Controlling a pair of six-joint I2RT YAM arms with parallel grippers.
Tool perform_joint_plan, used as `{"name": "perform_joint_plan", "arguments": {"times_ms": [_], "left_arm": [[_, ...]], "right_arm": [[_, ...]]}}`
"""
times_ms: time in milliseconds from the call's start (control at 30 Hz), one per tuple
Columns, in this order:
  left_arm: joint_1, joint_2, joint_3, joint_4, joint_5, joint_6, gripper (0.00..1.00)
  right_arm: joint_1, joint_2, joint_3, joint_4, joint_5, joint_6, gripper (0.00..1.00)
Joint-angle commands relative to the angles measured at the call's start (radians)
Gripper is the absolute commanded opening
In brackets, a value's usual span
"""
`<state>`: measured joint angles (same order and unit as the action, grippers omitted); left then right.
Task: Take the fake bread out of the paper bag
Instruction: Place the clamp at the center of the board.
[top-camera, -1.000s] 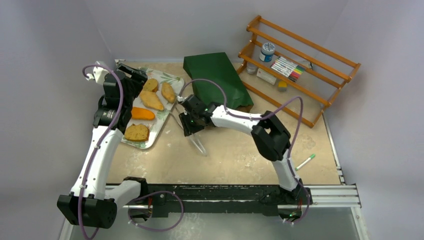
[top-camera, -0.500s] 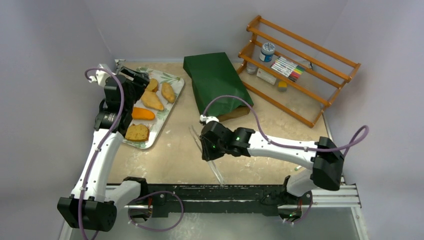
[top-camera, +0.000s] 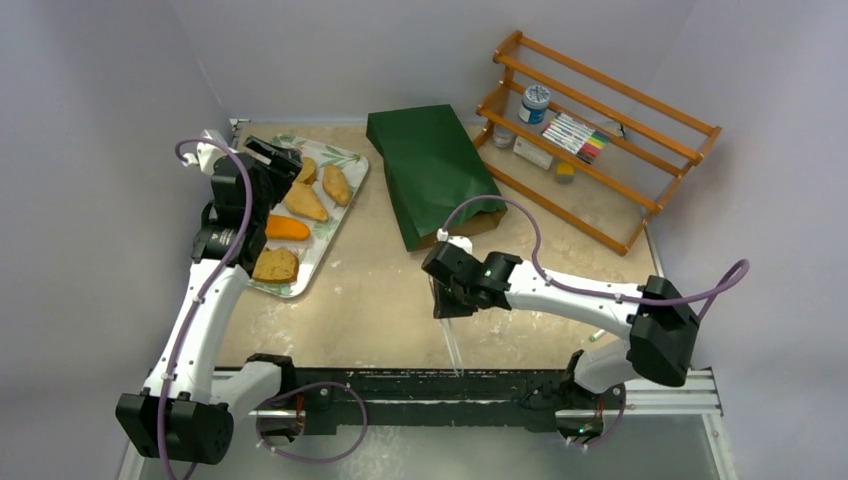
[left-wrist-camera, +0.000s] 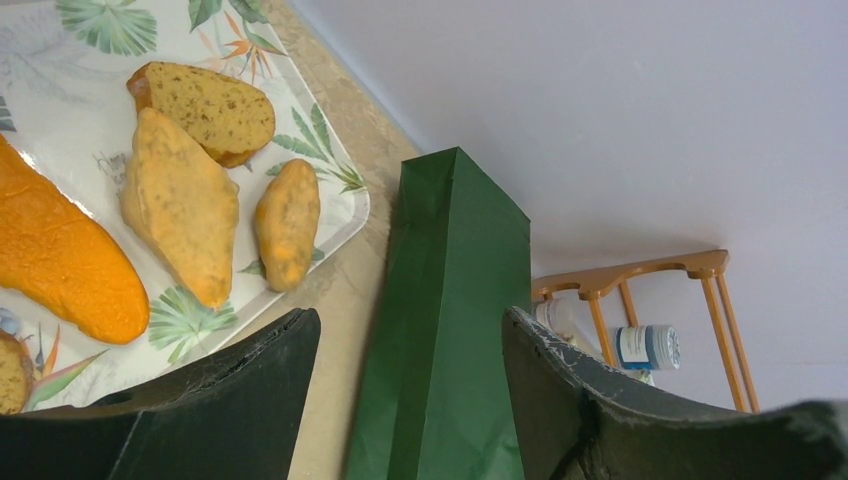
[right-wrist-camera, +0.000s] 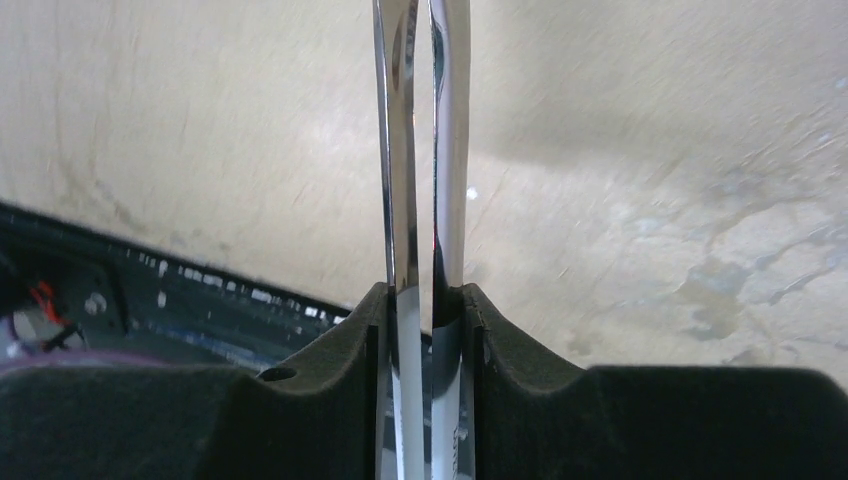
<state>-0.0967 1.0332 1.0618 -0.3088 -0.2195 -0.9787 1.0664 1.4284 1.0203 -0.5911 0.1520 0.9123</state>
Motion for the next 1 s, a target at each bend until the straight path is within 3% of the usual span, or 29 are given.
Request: {"name": "perform_joint_plan", "arguments": {"times_ms": [0,400,967], "left_arm": [[0.0,0.001,0.008,0.046,0.005,0.051,0.66],[0.0,0.034,0.001,0.091,0.01,0.055,0.66],[-0.003,0.054,-0.001,0.091,-0.034,0.1,0.66]], "right_arm": [[-0.08,0.021,-0.001,0.04,0.048,-0.019,0.3],[-0.269,0.173,0.108,0.115,0.046,-0.199,0.31],[-0.445,0.456,0.325,0.258,0.022,-0.414,0.33]]}}
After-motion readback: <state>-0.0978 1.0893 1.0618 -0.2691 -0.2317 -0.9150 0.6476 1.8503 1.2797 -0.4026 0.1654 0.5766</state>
